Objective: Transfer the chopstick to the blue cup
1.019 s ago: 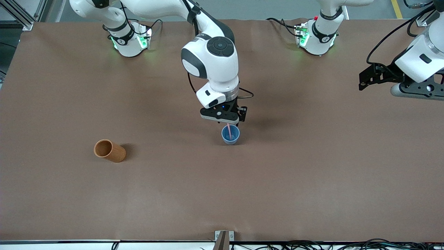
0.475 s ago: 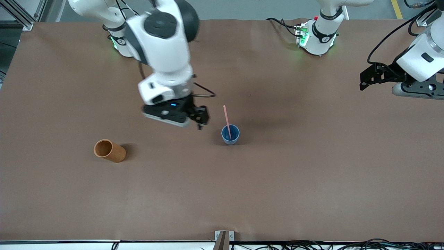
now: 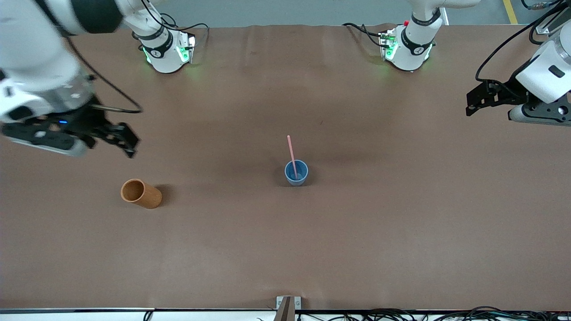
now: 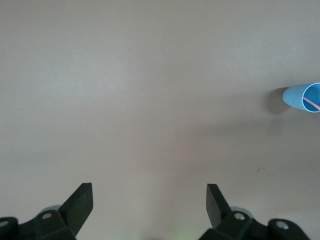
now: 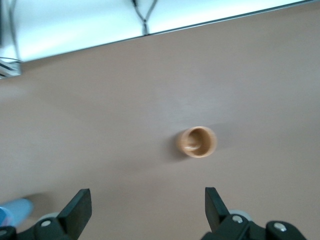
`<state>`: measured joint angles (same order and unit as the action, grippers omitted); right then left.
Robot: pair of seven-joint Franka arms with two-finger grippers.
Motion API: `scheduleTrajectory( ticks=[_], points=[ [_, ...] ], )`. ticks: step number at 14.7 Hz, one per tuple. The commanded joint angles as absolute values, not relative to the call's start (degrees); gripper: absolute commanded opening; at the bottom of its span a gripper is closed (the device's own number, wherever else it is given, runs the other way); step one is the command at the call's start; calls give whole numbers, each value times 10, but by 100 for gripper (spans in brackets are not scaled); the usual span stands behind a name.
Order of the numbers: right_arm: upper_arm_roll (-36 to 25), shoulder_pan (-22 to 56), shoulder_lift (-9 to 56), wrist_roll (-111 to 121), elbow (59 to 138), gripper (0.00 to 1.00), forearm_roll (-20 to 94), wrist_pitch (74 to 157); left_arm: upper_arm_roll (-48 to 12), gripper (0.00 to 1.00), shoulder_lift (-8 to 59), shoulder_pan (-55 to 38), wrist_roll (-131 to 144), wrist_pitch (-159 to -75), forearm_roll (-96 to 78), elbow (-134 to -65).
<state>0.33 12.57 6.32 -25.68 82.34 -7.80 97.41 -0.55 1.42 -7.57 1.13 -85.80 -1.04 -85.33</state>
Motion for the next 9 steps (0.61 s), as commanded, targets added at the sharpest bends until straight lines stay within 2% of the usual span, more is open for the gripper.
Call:
scheduleTrajectory(
  ticks=[1, 4, 9],
  points=[
    [15, 58, 1, -180, 902, 100, -56, 980, -7, 100, 18, -72, 7, -856, -7, -840],
    [15, 0, -12, -93, 897, 100, -29, 945, -7, 100, 18, -73, 7, -856, -8, -840],
    [15, -13, -38, -27, 860, 100, -28, 812, -7, 100, 18, -73, 10, -856, -8, -840]
  ],
)
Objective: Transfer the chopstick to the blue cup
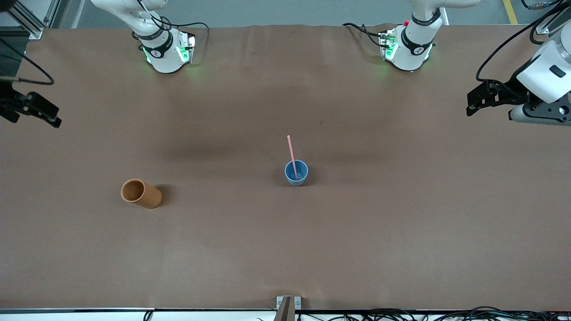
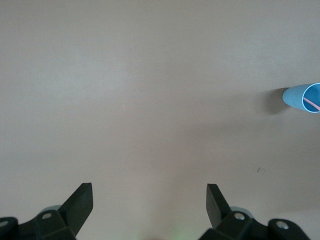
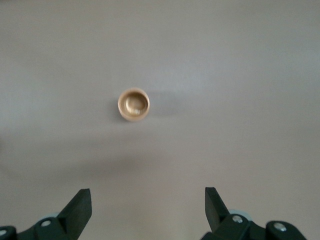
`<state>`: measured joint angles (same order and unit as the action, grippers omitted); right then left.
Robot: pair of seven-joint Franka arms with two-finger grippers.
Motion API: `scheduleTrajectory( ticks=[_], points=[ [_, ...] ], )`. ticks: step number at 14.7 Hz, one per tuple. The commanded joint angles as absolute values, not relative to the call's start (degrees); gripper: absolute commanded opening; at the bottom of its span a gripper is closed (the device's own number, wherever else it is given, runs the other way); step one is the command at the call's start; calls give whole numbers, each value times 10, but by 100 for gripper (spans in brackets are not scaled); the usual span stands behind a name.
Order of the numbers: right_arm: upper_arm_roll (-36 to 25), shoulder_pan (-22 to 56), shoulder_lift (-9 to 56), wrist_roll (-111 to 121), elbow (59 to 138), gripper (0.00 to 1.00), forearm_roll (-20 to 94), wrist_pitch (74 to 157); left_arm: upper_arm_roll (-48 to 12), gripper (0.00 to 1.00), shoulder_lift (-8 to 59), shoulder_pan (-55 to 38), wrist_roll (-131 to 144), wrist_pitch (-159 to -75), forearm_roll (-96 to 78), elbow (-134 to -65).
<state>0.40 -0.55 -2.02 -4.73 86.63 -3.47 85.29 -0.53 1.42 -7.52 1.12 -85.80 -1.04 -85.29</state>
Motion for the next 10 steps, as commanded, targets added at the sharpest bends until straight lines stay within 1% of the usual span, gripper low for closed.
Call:
scheduleTrajectory(
  ticks=[1, 3, 8, 10],
  points=[
    [14, -13, -47, -21, 859, 100, -28, 796, -6, 100, 18, -73, 11, -856, -8, -840],
    [13, -11, -64, -1, 867, 100, -28, 785, -6, 100, 18, -73, 11, -856, -8, -839],
    [8, -7, -56, 0, 861, 100, -17, 790, -6, 100, 18, -74, 11, -856, -8, -840],
    [-10, -4, -55, 1, 859, 100, 9, 790, -6, 100, 18, -74, 11, -856, -8, -840]
  ],
)
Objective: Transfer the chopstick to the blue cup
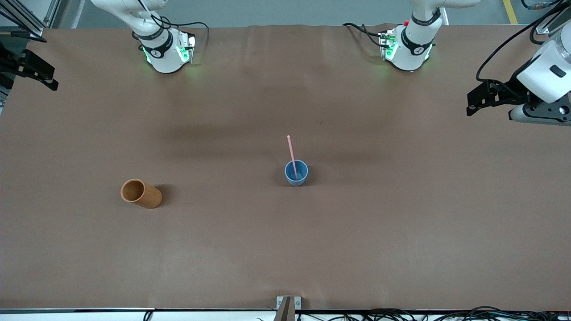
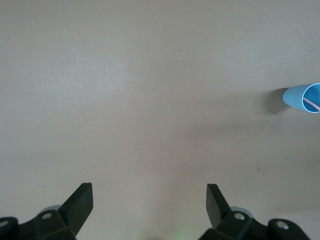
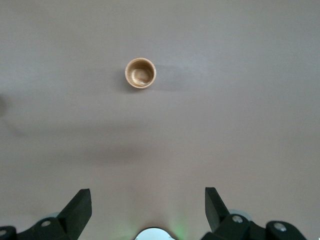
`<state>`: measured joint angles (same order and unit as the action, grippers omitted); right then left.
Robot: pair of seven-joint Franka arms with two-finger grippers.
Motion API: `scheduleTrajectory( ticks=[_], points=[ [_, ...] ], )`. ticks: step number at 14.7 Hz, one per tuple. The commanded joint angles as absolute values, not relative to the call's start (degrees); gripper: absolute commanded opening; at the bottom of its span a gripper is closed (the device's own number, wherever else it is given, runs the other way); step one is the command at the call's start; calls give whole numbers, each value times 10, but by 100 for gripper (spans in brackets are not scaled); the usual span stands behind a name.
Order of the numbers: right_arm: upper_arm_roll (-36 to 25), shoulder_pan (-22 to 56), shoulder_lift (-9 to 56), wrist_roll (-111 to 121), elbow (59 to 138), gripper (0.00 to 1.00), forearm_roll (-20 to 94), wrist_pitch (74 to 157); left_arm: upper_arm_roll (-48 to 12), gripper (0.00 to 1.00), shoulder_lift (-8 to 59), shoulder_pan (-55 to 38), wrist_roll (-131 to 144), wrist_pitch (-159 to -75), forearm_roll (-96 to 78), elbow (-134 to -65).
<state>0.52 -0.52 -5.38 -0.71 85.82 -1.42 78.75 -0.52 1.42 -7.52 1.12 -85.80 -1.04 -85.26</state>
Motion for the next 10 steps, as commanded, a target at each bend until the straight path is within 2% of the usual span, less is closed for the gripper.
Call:
scheduleTrajectory(
  ticks=[1, 10],
  points=[
    [-12, -3, -53, 3, 859, 100, 8, 792, -6, 100, 18, -74, 11, -856, -8, -840],
    [-11, 4, -38, 12, 860, 100, 11, 837, -6, 100, 18, -74, 11, -856, -8, -840]
  ],
)
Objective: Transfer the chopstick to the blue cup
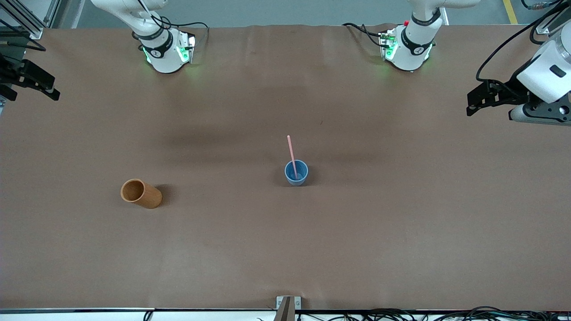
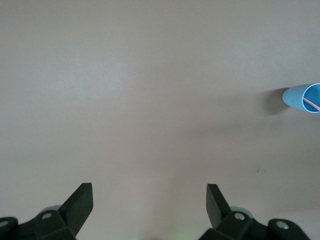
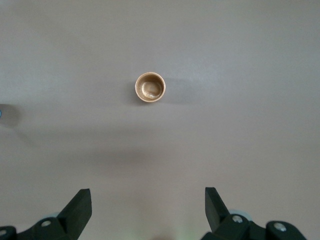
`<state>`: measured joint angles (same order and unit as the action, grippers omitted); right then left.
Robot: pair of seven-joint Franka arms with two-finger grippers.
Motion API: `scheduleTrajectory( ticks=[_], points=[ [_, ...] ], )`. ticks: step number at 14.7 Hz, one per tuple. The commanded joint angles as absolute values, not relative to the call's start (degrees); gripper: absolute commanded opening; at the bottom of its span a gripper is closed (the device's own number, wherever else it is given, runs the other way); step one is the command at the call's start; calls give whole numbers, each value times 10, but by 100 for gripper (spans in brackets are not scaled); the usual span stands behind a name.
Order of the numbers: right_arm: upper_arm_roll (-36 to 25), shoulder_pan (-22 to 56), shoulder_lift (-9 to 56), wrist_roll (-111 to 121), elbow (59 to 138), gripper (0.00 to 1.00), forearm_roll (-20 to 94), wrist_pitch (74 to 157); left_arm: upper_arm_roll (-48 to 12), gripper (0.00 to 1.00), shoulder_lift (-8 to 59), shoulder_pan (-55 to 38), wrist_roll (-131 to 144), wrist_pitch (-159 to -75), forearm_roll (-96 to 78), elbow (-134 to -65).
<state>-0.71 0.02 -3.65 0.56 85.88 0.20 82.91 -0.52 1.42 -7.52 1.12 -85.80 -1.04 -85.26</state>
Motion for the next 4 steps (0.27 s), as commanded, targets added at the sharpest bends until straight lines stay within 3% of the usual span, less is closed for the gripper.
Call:
scheduleTrajectory(
  ticks=[1, 4],
  points=[
    [-11, 5, -38, 12, 860, 100, 11, 837, -6, 100, 18, -74, 11, -856, -8, -840],
    [-11, 5, -37, 13, 863, 100, 11, 837, -6, 100, 18, -75, 11, -856, -8, -840]
  ],
)
